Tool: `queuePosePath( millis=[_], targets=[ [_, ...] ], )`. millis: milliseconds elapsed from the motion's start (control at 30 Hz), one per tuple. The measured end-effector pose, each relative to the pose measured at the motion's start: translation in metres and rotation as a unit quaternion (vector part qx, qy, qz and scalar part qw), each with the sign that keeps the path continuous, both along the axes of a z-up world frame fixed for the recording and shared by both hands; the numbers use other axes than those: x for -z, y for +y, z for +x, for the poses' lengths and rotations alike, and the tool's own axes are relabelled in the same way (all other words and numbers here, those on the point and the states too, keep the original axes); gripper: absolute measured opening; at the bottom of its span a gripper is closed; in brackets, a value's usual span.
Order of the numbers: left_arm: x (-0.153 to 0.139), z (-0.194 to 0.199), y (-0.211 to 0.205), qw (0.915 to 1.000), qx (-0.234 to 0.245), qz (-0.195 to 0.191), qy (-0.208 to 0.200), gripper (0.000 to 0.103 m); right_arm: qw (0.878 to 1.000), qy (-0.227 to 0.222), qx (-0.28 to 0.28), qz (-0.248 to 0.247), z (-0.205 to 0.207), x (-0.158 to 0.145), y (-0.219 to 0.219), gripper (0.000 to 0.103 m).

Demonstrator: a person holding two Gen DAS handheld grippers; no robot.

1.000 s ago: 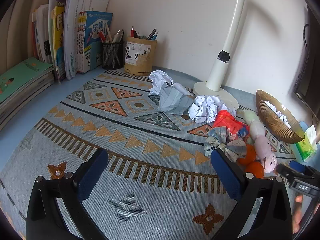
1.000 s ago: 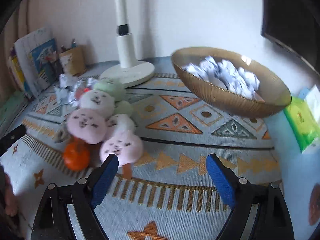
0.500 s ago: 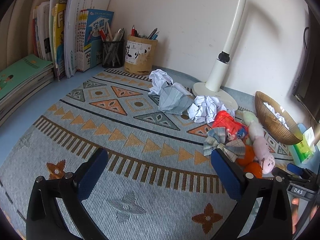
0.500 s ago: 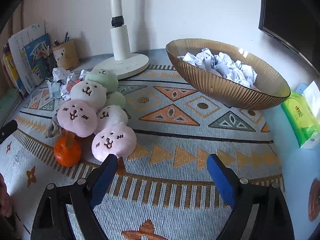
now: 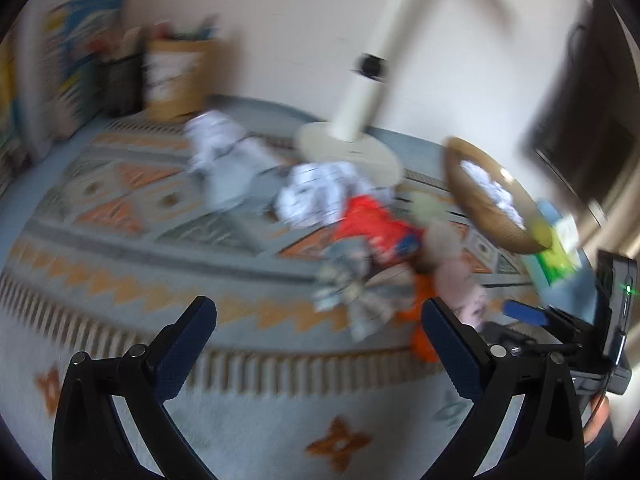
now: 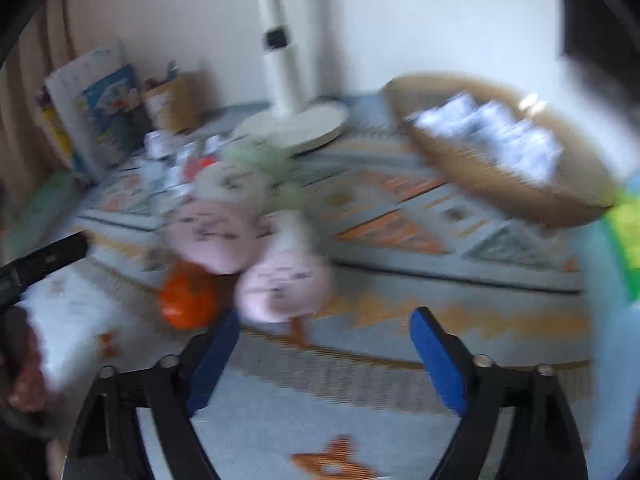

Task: Organize objects
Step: 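Grasp the plaid bow with the left gripper while the right grasps the stacked plush toy, then carry the plaid bow and plush toy over the gold bowl and release both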

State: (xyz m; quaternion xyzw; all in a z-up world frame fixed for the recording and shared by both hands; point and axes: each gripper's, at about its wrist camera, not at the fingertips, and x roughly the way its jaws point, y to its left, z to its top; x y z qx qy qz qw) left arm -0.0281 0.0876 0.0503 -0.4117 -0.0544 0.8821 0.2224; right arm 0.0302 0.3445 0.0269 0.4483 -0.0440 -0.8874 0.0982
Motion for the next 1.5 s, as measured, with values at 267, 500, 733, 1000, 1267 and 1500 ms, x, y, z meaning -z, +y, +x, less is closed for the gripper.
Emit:
queuePosePath(
  millis=[267,500,733,1000,1267,1500],
  targets=[
    [0.040,-0.035,0.048,0.9965,0.059,-0.037,-0.047,0.077,0.996,0.009,-0.029,0.081,-0.027,0.013,-0.035,0.056],
    [0.037,-0.023,0.052,0.9968,0.057,-0.054,-0.015,0.029,0.994,0.029,-0.020,0.102,-0.012,0.013,-0.035,0.046],
    [0.019,0.026,0.018,0.9991,0.020,-0.032,0.021,0.029,0.995,-0.021,0.050,0.084,0.037,0.010,0.009,0.046],
    [0.022,0.050,0.024,0.9950,0.004,-0.071,0.070,0.031,0.997,-0.010,0.038,0.059,0.060,0.013,0.012,0.056],
    [0.025,0.046,0.019,0.9963,-0.005,-0.064,0.058,0.031,0.995,0.004,0.057,0.076,0.041,0.019,0.009,0.070],
    [0.028,0.050,0.031,0.9940,0.012,-0.090,0.061,0.031,0.992,0.042,0.059,0.108,0.050,0.014,-0.001,0.048]
  ],
)
